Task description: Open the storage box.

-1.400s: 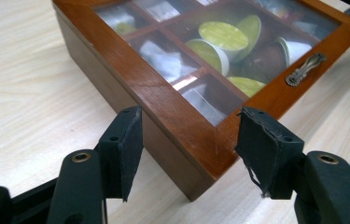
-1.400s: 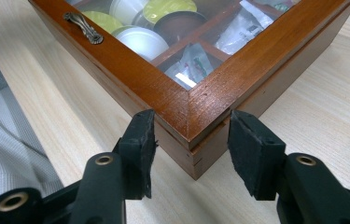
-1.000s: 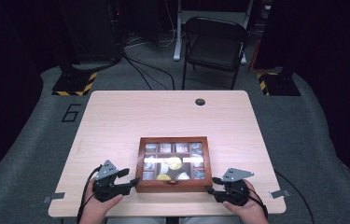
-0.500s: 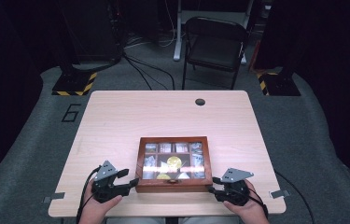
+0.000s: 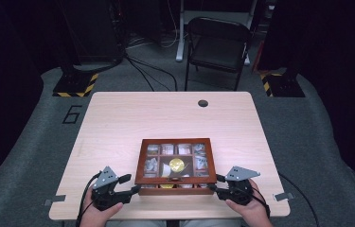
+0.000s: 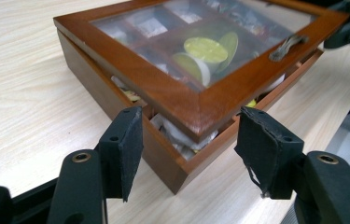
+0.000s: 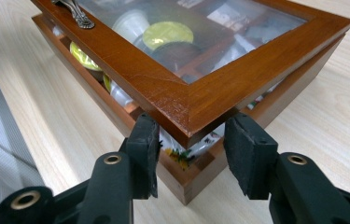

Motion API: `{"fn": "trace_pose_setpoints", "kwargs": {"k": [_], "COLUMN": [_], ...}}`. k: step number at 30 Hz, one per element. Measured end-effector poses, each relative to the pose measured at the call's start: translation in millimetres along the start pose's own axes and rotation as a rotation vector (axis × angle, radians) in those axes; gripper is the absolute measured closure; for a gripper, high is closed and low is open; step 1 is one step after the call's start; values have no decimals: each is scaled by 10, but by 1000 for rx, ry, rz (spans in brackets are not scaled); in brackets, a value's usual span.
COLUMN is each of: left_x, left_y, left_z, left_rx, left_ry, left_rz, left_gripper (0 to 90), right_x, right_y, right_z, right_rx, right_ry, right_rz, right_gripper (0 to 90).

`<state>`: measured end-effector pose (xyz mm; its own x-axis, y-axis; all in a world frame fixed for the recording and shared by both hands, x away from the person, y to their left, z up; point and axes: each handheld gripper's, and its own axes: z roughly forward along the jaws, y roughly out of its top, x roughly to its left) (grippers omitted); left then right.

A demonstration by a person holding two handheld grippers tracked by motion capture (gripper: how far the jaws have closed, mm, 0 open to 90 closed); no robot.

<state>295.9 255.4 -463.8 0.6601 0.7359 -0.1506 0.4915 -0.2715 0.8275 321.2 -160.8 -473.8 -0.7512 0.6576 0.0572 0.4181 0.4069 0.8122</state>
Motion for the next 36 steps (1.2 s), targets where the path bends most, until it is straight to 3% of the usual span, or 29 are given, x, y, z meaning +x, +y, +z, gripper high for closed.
{"fn": "trace_pose_setpoints", "kwargs": {"k": [5,15,19,23,25,27,32,36], "left_x": [-7,-26,-46,-35,-18,-8,59,71], "left_y": [-12,50,106,156,191,229,332,468], "left_z": [13,197,225,229,225,225,188,165], "left_rx": [15,47,26,2,2,-7,-29,-66], "left_ry": [6,9,22,29,43,47,43,66], "left_rz": [4,4,24,15,40,27,24,47], "left_gripper": [408,459,457,427,414,410,395,396], "right_x": [-20,-27,-22,-33,-39,-58,-92,-148], "right_y": [28,44,44,59,78,102,205,313], "right_z": [-8,-40,-47,-57,-76,-90,-135,-166], "right_rx": [-30,-53,-54,-74,-88,-98,-133,-159], "right_ry": [8,1,-6,-22,-31,-39,-46,-48], "right_rz": [11,19,20,36,45,50,71,89], "right_gripper": [558,560,557,532,516,486,475,476]}}
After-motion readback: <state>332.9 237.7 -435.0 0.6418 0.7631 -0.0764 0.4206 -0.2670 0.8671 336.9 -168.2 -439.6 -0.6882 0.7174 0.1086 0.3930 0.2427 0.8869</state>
